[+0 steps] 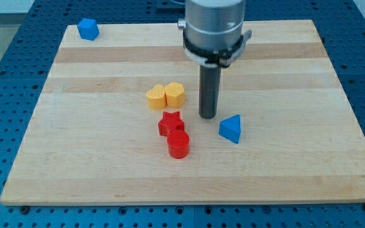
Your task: Push blue triangle to the top center of the board
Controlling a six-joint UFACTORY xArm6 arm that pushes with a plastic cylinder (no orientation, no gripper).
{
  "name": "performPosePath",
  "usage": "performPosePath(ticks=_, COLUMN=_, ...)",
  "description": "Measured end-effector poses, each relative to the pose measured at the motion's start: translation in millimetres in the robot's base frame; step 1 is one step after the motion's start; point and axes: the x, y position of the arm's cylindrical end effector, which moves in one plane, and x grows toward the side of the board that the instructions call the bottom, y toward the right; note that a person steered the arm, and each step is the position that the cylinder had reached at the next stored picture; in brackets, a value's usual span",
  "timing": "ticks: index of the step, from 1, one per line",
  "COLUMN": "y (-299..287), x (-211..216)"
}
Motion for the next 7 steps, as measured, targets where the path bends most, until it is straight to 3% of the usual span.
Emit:
performPosePath(ticks=2, y=39.6, x=58.3)
performPosePath(ticks=4, y=75.2, x=42.1)
performPosePath(ticks=7, y=31.2, x=16.4)
